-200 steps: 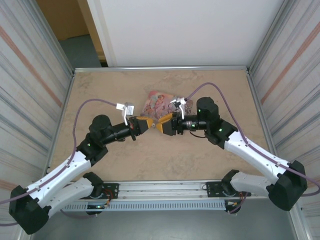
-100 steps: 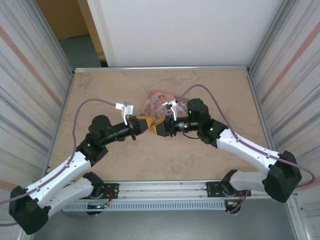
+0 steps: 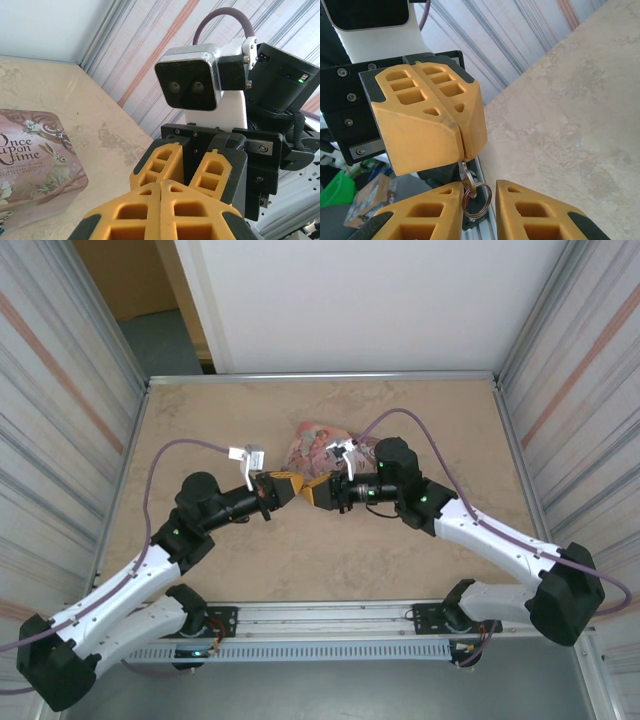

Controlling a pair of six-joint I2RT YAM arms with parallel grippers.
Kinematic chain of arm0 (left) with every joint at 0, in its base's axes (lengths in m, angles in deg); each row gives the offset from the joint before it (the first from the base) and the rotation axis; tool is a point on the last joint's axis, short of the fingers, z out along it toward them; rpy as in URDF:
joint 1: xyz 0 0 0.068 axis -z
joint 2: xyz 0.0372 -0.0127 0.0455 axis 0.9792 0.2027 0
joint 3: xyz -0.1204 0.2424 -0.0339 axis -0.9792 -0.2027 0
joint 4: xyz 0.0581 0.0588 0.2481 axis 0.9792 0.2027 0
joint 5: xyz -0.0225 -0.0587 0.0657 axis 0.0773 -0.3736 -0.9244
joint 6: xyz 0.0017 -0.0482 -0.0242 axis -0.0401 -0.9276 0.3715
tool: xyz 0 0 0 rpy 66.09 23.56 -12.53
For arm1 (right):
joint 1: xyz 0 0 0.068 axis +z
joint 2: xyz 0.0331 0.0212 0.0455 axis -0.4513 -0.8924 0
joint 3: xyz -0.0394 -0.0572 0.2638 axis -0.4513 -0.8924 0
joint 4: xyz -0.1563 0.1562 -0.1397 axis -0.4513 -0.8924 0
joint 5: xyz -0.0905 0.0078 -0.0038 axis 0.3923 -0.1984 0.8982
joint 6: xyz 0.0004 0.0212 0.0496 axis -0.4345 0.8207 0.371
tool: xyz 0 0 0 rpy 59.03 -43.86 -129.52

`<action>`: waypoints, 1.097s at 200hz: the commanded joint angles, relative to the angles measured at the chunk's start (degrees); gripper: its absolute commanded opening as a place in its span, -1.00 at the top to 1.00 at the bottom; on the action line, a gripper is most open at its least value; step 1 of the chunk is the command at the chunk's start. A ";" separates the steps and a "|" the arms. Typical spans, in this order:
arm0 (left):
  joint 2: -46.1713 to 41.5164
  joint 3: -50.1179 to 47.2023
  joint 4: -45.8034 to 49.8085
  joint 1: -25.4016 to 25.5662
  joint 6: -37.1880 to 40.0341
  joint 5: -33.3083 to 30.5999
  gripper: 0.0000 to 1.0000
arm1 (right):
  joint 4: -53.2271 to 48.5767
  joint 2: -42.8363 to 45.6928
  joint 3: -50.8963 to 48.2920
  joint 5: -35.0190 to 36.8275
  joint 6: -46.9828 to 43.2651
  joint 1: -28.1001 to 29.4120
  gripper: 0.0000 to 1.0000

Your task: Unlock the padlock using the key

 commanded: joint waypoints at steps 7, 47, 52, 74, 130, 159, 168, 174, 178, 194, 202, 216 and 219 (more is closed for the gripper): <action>-1.06 -0.58 -1.78 0.58 -0.28 -0.40 1.00 | 2.05 1.36 -0.15 0.55 1.35 -0.55 0.53; -1.01 -0.54 -1.95 0.65 -0.50 -0.35 1.00 | 3.42 0.92 -0.29 0.15 2.52 -0.72 0.55; -1.05 -0.58 -2.04 0.59 -0.55 -0.37 1.00 | 3.48 0.94 -0.22 0.05 2.52 -0.68 0.56; -0.96 -0.66 -2.21 0.61 -0.59 -0.47 1.00 | 3.50 0.68 -0.20 -0.07 2.61 -0.72 0.59; -0.97 -0.75 -2.61 0.70 -0.83 -0.92 1.00 | 3.33 -0.16 -0.37 -0.30 2.67 -0.56 0.58; -0.81 -0.75 -3.26 0.73 -1.08 -1.17 1.00 | 3.40 -0.63 -0.47 -0.43 2.78 -0.54 0.58; -0.77 -0.75 -3.43 0.73 -1.12 -1.24 1.00 | 3.42 -0.72 -0.41 -0.48 2.76 -0.55 0.58; -0.78 -0.75 -3.51 0.68 -1.13 -1.28 1.00 | 3.42 -0.84 -0.33 -0.48 2.78 -0.46 0.58; -0.79 -0.75 -3.53 0.74 -1.17 -1.26 1.00 | 3.42 -0.93 -0.30 -0.56 2.78 -0.44 0.59; -0.71 -0.75 -3.63 0.71 -1.32 -1.27 1.00 | 3.51 -1.06 -0.21 -0.57 2.78 -0.28 0.60; -0.70 -0.80 -3.62 0.74 -1.28 -1.27 1.00 | 3.60 -1.04 -0.29 -0.48 2.78 -0.28 0.62; -0.79 -0.83 -3.62 0.69 -1.34 -1.45 1.00 | 3.60 -0.89 -0.34 -0.31 2.78 -0.23 0.67; -0.79 -0.92 -3.62 0.72 -1.32 -1.44 1.00 | 3.53 -0.86 -0.38 -0.24 2.78 -0.21 0.68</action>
